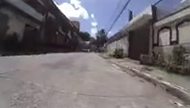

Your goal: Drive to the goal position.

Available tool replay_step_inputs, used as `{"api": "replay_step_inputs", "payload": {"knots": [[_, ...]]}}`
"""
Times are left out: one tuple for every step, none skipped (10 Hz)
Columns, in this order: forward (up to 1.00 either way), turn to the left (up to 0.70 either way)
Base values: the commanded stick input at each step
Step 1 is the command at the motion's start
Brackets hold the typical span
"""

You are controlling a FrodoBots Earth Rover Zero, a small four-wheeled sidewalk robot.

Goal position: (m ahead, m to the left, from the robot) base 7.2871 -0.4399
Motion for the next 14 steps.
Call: {"api": "replay_step_inputs", "payload": {"knots": [[0.98, 0.00], [0.98, 0.00], [0.98, 0.00], [0.98, 0.00], [0.98, 0.00], [0.98, 0.00], [0.98, 0.00], [0.98, 0.00], [0.98, 0.02], [0.98, 0.11], [0.98, 0.39], [0.98, 0.39], [0.98, 0.39], [0.98, 0.39]]}}
